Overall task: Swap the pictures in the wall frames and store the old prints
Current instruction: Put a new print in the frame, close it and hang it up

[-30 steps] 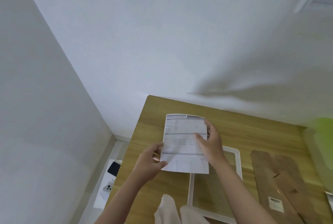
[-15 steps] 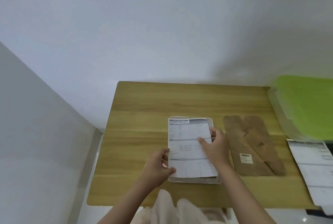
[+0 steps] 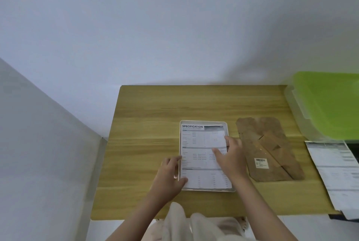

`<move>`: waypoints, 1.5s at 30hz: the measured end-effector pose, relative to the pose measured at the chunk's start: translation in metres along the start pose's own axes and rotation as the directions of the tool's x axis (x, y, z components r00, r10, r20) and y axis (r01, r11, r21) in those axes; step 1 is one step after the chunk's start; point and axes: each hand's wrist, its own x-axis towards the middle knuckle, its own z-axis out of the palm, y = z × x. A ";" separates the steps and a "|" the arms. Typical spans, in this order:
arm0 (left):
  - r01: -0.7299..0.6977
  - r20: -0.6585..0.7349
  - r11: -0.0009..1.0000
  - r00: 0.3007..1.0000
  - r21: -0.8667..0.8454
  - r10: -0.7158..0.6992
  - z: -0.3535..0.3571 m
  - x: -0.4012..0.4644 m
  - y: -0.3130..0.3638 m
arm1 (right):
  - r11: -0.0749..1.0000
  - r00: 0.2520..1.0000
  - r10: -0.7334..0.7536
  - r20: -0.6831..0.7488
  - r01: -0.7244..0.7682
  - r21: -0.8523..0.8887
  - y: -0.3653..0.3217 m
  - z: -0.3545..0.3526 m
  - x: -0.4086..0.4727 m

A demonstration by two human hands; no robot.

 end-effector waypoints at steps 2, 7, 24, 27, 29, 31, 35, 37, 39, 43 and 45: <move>-0.012 0.016 1.000 1.000 0.020 0.011 0.000 0.000 0.000 | 1.000 1.000 0.005 -0.004 -0.005 -0.001 0.002 -0.001 -0.001; -0.022 0.044 0.998 0.999 0.054 0.020 0.001 0.003 -0.001 | 1.000 1.000 0.007 0.012 -0.007 -0.016 0.006 -0.002 0.000; 0.042 -0.355 0.998 0.934 0.037 -0.026 0.048 0.007 0.073 | 0.982 0.987 -0.158 0.037 0.153 0.110 0.040 -0.056 0.014; 0.020 -0.306 1.000 0.952 0.012 -0.015 0.081 0.008 0.105 | 0.988 0.996 -0.094 -0.004 0.094 0.119 0.068 -0.088 0.021; 0.026 -0.285 1.000 0.958 -0.008 -0.027 0.104 0.009 0.124 | 0.992 0.997 -0.081 -0.019 0.082 0.099 0.089 -0.107 0.028; 0.048 -0.253 0.999 0.966 -0.021 -0.052 0.128 0.013 0.139 | 0.994 0.998 -0.056 -0.017 0.057 0.089 0.110 -0.123 0.034; 0.160 -0.152 0.987 0.976 0.026 -0.154 0.170 0.018 0.160 | 0.999 0.999 -0.030 0.045 0.031 -0.011 0.146 -0.143 0.043; 0.233 -0.139 0.969 0.966 0.082 -0.220 0.183 0.020 0.167 | 0.997 0.995 -0.021 0.093 0.028 -0.070 0.156 -0.150 0.045; 0.275 -0.151 0.955 0.954 0.111 -0.257 0.193 0.021 0.174 | 0.993 0.988 -0.019 0.155 0.036 -0.109 0.161 -0.153 0.045; 0.344 -0.183 0.937 0.927 0.063 -0.328 0.198 0.028 0.182 | 0.998 0.979 -0.008 0.204 0.021 -0.060 0.161 -0.154 0.045; 0.383 -0.192 0.924 0.905 -0.023 -0.380 0.194 0.033 0.181 | 0.999 0.972 0.044 0.232 -0.042 -0.012 0.160 -0.157 0.050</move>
